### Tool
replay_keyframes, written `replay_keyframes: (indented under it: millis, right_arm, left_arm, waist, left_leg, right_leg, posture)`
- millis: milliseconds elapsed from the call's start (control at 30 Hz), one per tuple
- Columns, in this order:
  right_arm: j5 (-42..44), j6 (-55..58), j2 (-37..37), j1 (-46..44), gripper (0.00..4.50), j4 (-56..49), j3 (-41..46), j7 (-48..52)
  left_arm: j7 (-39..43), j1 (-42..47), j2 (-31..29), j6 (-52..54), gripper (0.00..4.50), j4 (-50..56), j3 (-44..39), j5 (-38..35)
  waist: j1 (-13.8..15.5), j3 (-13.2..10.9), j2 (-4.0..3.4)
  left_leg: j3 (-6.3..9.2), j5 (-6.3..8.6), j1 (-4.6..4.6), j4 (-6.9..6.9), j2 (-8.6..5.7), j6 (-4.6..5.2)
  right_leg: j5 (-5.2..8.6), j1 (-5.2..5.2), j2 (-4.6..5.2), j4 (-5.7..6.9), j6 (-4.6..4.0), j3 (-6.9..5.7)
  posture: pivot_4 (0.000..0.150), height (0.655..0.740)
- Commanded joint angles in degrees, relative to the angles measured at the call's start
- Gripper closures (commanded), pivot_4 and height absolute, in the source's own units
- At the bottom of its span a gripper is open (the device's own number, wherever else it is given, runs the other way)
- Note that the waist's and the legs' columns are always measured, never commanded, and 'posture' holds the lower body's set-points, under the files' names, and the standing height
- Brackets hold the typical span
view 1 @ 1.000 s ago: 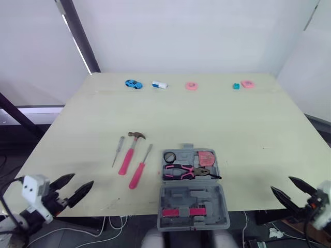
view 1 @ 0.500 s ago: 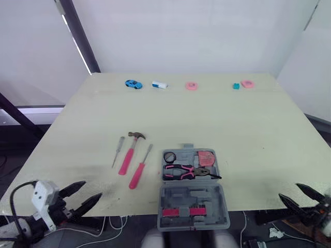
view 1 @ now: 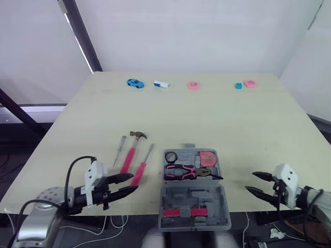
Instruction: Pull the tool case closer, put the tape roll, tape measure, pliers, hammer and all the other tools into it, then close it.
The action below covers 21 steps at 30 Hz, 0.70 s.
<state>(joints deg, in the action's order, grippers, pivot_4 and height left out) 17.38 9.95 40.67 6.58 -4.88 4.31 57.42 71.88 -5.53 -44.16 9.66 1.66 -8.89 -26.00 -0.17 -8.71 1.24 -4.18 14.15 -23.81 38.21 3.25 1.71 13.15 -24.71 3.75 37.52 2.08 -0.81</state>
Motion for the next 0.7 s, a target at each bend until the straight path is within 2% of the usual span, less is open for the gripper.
replay_keyframes:
  millis: [33,100,133,333,700]
  right_arm:
    - [-2.1,-0.1,0.3,-4.8,3.57,2.5,-4.1,2.2]
    - [-3.4,0.4,-0.1,-7.5,3.95,3.6,-6.9,3.3]
    - [-3.7,0.6,-0.2,-8.3,4.45,3.9,-7.8,3.6]
    - [-7.9,1.3,-1.8,-15.2,4.45,6.3,-15.0,5.0]
    - [-9.9,1.1,-3.5,-18.5,4.45,7.2,-18.5,5.7]
  left_arm:
    - [3.1,4.0,-1.7,2.3,4.38,-2.3,3.5,1.0]
    - [4.5,6.8,-2.0,3.1,4.5,-4.3,5.8,1.9]
    - [5.0,7.8,-2.0,3.3,4.5,-5.0,6.5,2.2]
    - [8.3,16.5,-0.4,4.8,4.5,-10.2,13.8,5.8]
    - [9.3,21.4,1.3,4.9,4.5,-14.8,17.5,8.6]
  waist:
    - [0.0,0.0,0.04]
    - [0.0,0.0,0.02]
    - [0.0,0.0,0.03]
    - [0.0,-0.1,0.07]
    - [-0.1,-0.1,0.07]
  left_leg:
    - [-0.01,0.0,0.02,0.0,0.0,0.0]
    - [-0.06,0.0,0.01,0.02,0.02,0.0]
    - [-0.05,-0.01,0.01,0.04,0.02,0.01]
    - [-0.08,-0.02,-0.03,0.18,0.0,0.01]
    - [-0.06,-0.02,-0.01,0.18,0.0,0.01]
  right_leg:
    - [0.0,0.05,-0.04,0.0,0.0,0.0]
    - [0.01,0.03,-0.08,0.0,0.02,-0.01]
    - [0.01,0.03,-0.08,0.04,0.02,-0.01]
    - [0.0,0.03,-0.16,0.19,0.04,0.0]
    - [-0.03,0.08,-0.19,0.24,0.05,0.02]
  posture:
    - [0.15,0.7395]
    - [0.15,0.7395]
    - [0.15,0.7395]
    - [0.15,0.7395]
    - [0.15,0.7395]
